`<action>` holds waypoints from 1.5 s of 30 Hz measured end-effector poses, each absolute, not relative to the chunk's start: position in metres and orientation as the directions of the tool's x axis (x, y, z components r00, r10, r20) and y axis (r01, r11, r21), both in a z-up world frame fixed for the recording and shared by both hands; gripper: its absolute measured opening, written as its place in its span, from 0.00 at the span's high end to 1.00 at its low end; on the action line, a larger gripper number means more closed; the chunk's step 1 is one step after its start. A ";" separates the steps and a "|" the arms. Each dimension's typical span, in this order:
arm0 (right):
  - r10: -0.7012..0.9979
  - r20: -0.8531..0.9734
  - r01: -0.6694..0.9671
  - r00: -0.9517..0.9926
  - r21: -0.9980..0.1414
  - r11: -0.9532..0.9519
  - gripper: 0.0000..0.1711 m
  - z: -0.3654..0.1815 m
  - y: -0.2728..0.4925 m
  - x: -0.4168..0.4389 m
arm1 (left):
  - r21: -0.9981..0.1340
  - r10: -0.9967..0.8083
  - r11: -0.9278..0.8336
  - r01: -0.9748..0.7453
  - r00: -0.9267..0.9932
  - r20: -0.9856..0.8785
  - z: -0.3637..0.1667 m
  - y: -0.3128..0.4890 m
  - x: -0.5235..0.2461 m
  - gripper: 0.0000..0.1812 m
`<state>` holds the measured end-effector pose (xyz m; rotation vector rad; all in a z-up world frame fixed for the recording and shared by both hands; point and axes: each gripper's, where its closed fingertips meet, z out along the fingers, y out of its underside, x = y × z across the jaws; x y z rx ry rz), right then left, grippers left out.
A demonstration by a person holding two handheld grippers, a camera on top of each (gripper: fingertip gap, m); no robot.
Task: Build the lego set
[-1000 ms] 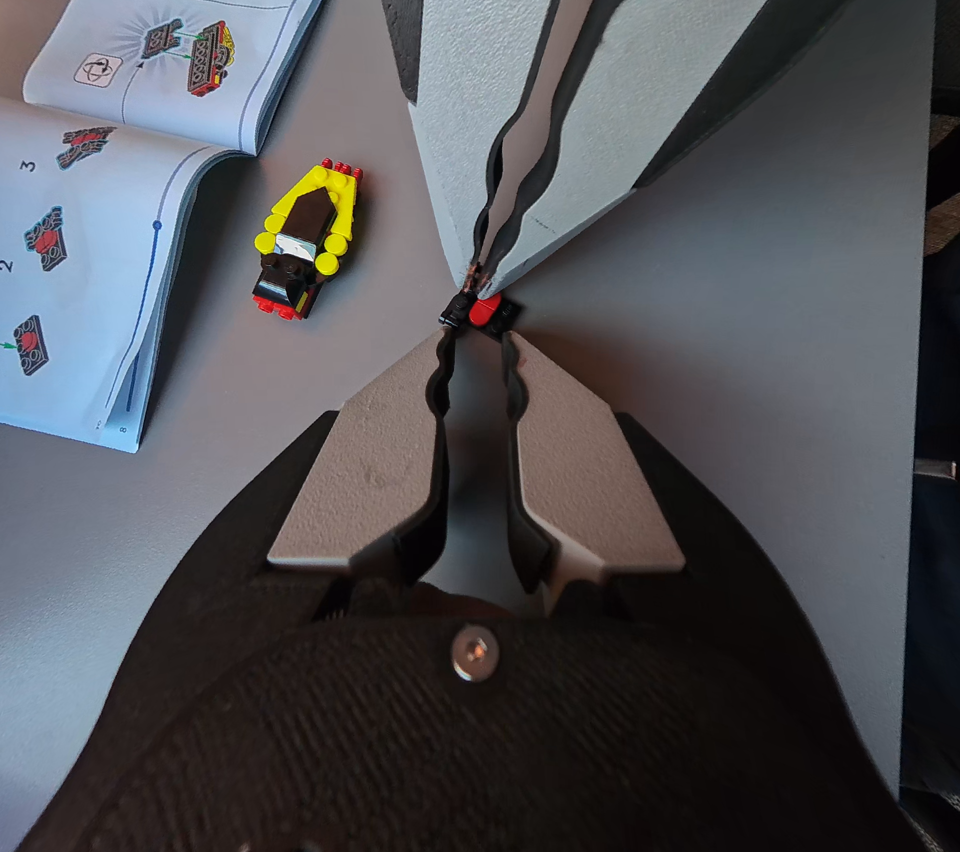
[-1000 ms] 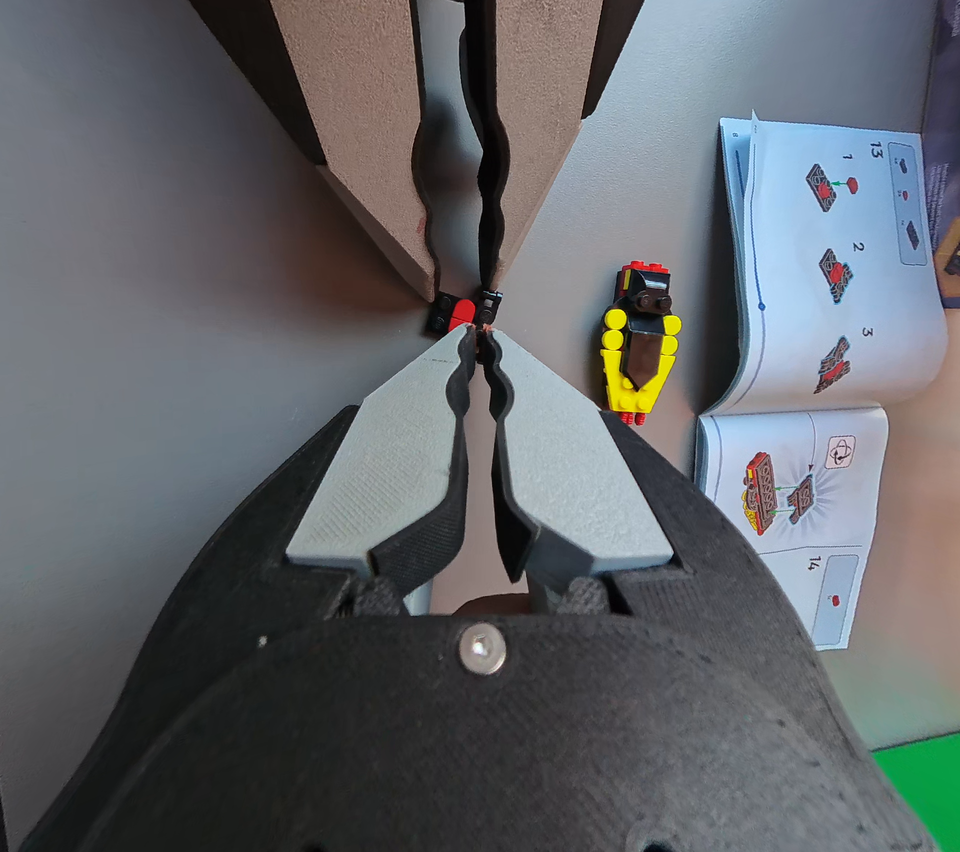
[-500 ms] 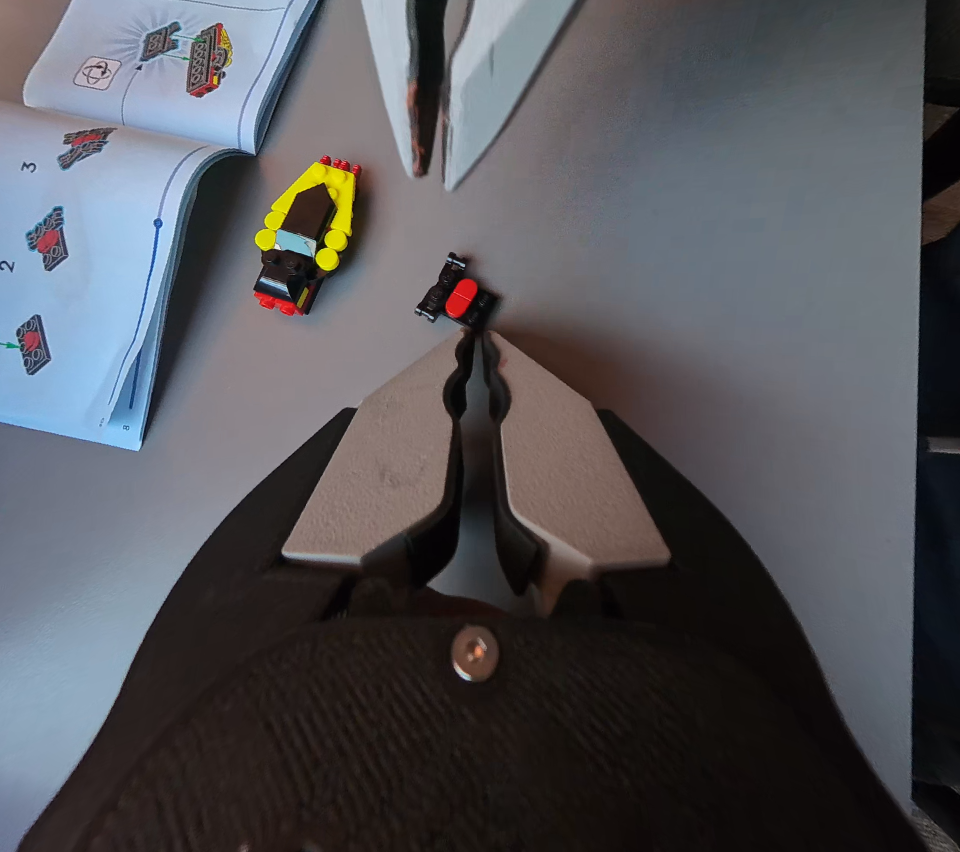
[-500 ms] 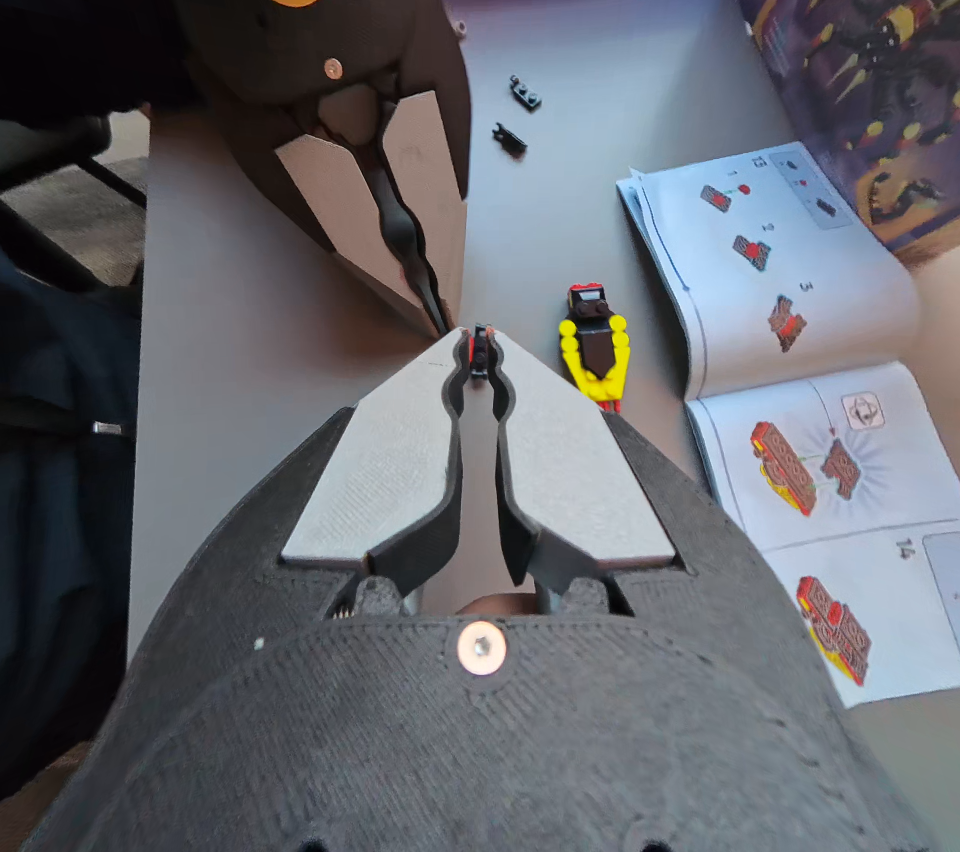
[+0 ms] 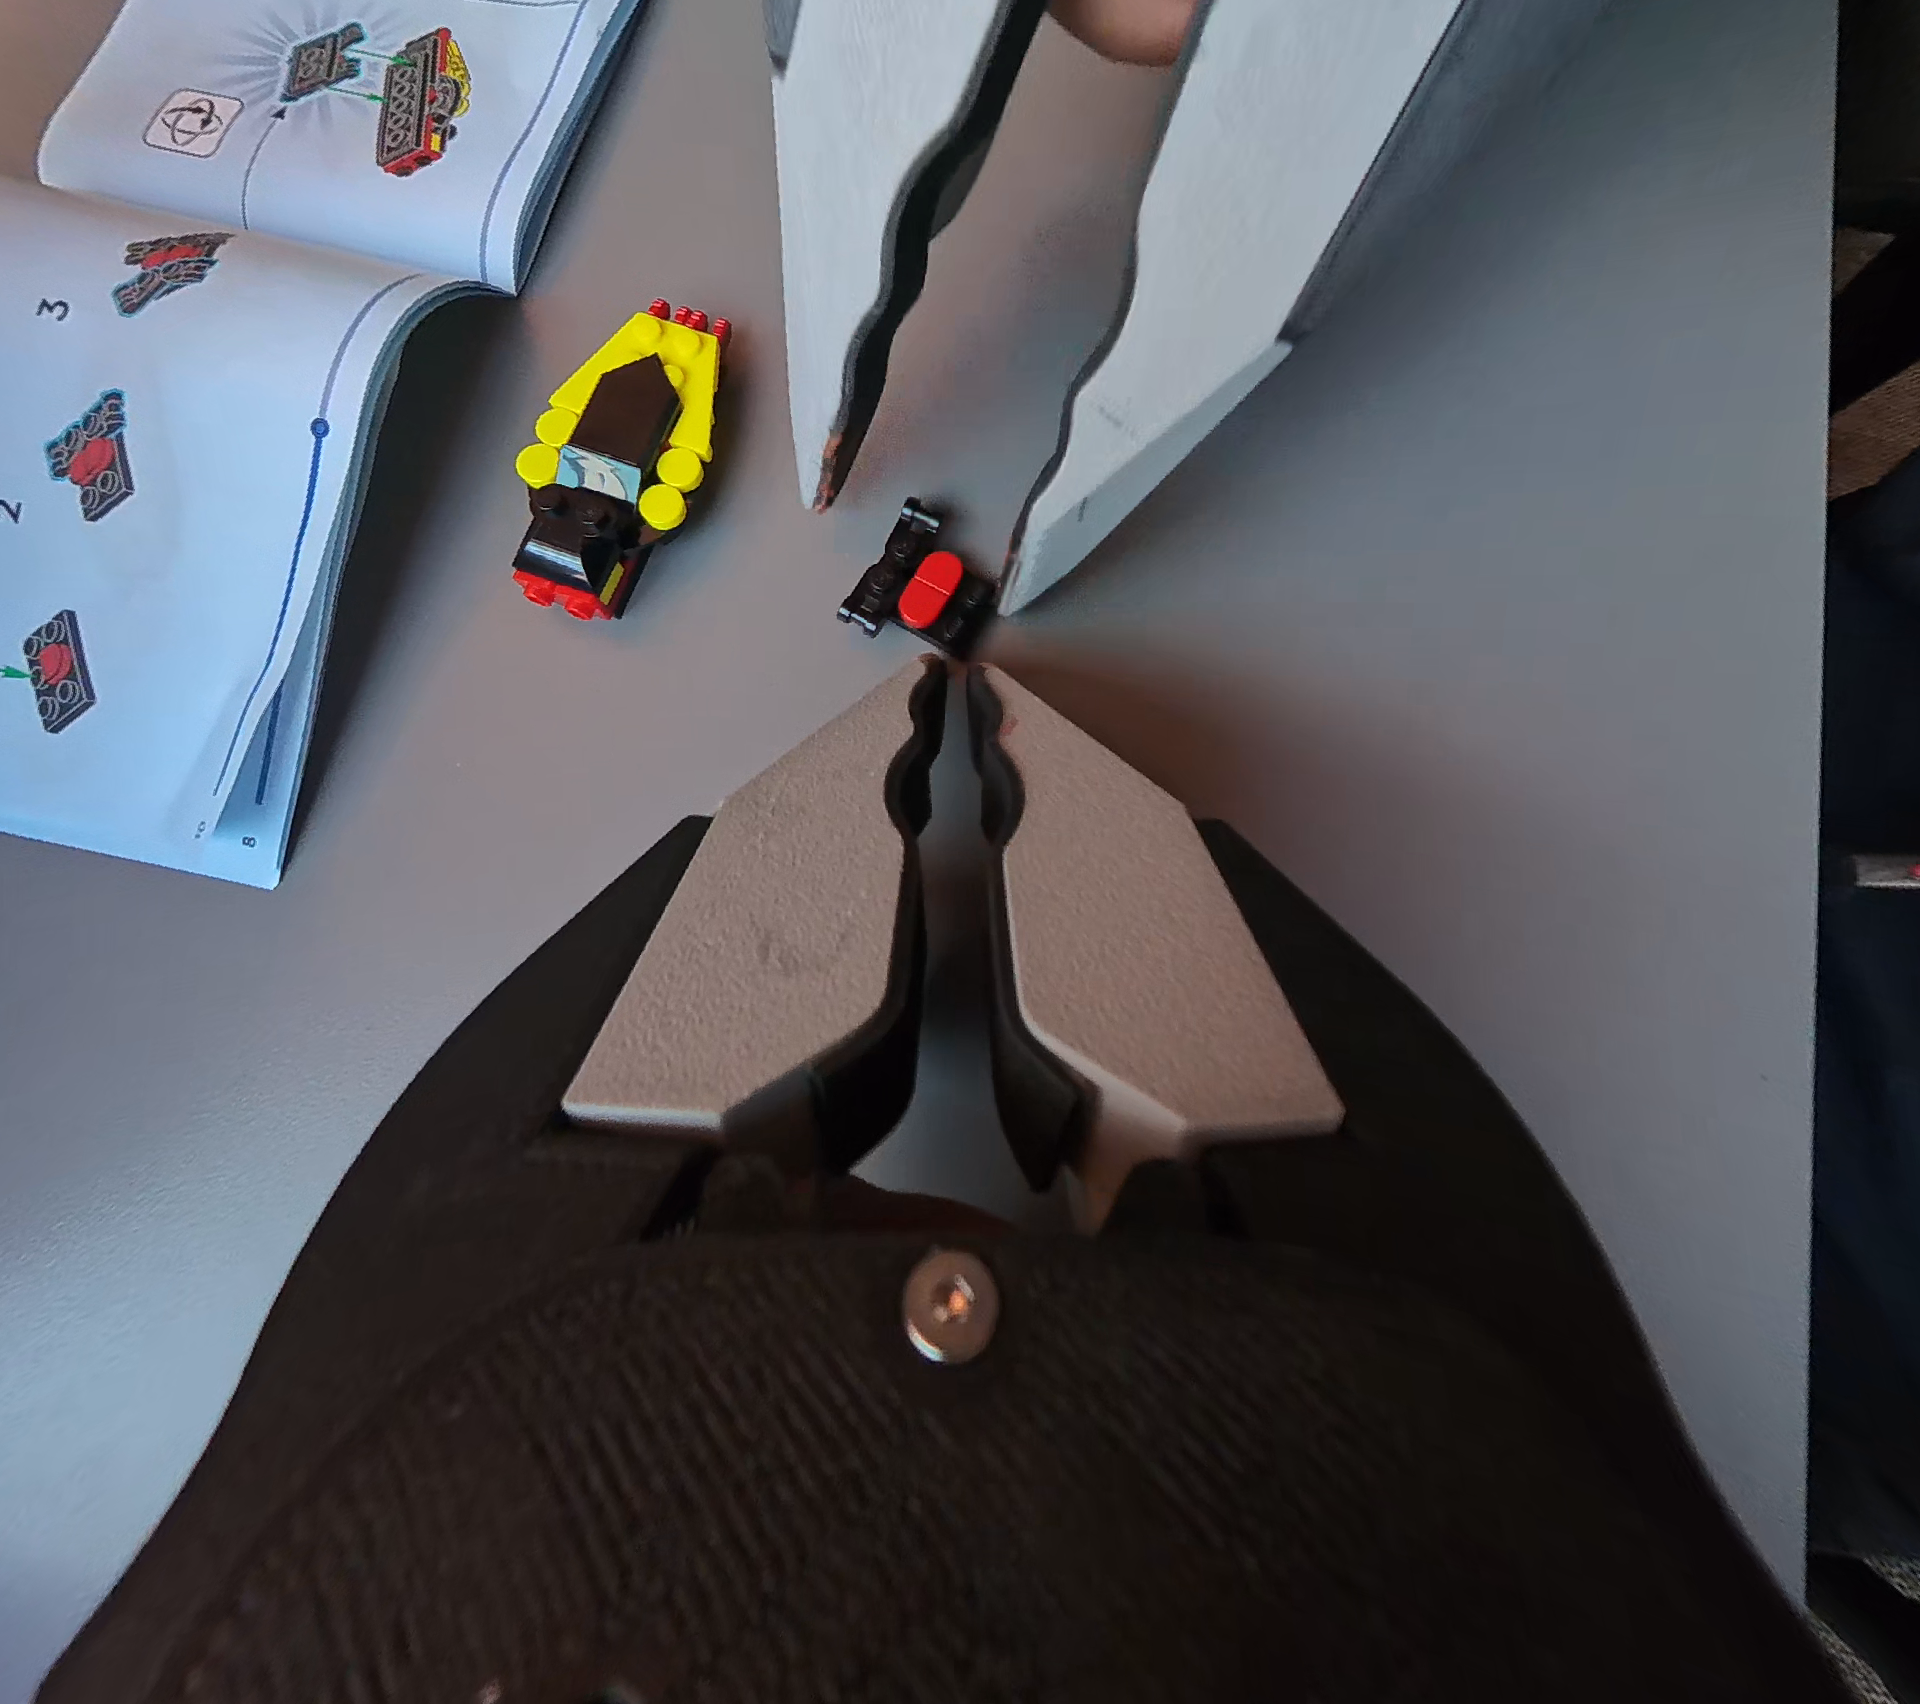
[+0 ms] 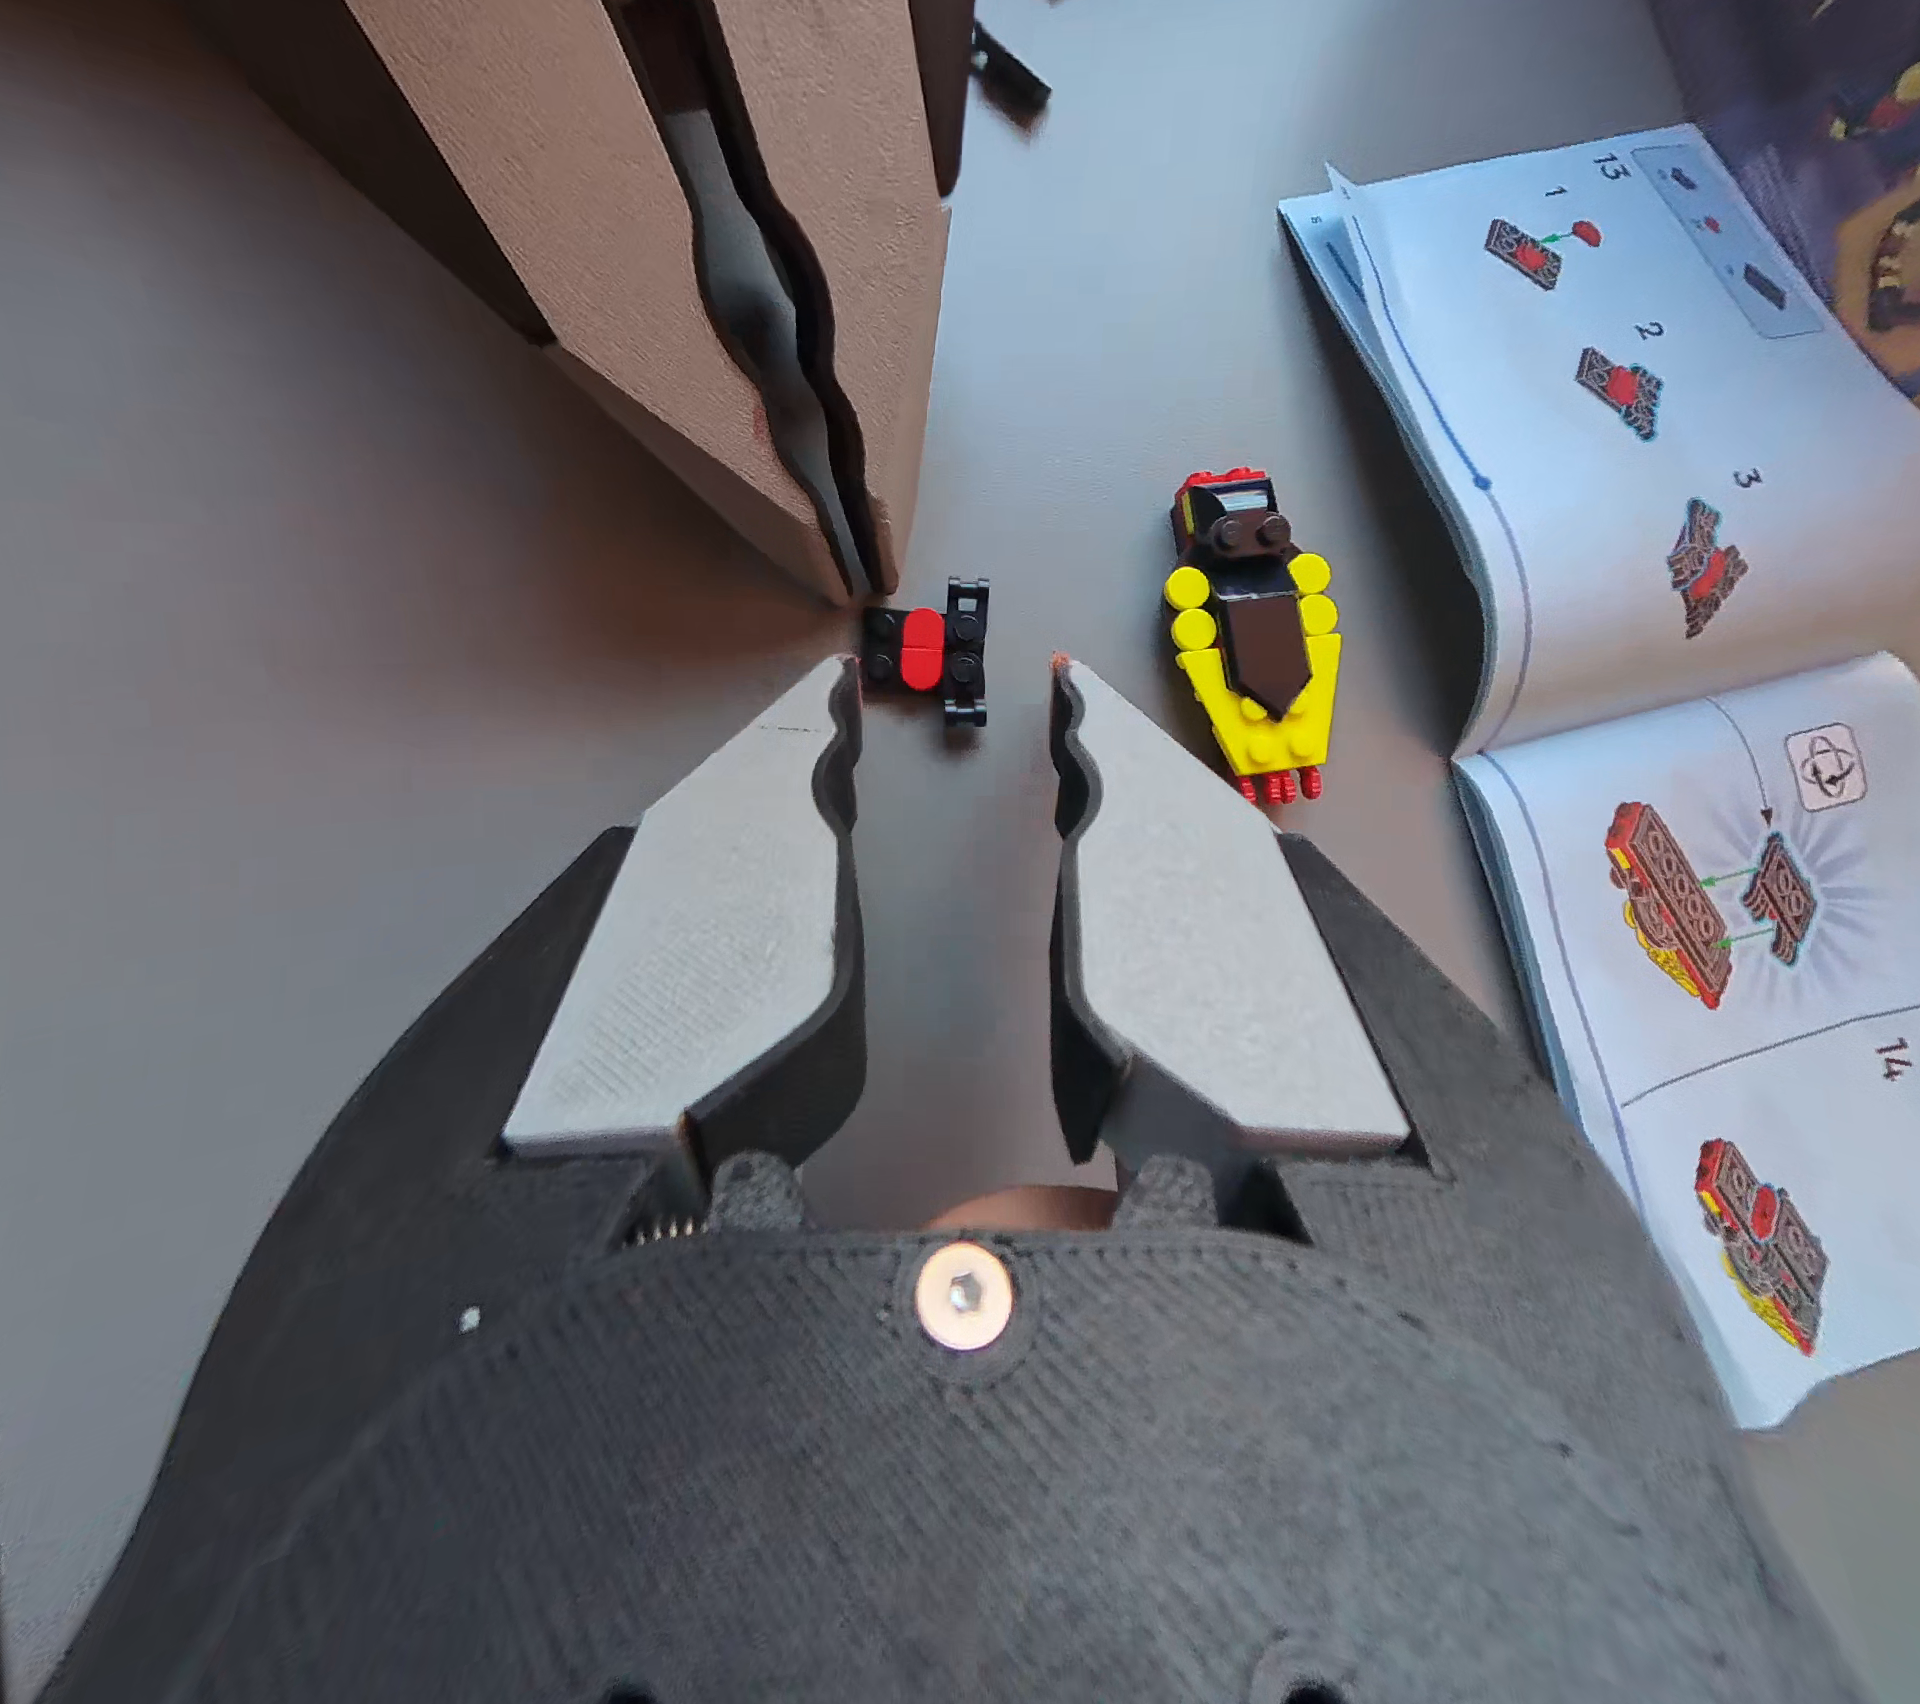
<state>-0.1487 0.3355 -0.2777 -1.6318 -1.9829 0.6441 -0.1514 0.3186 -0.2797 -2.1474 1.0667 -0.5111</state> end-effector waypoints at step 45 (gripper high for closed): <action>0.504 0.855 0.368 -0.125 -0.432 0.823 0.88 -0.208 0.330 -0.162 | -0.889 -0.778 -0.440 -0.130 0.550 0.304 -0.213 0.335 -0.145 0.94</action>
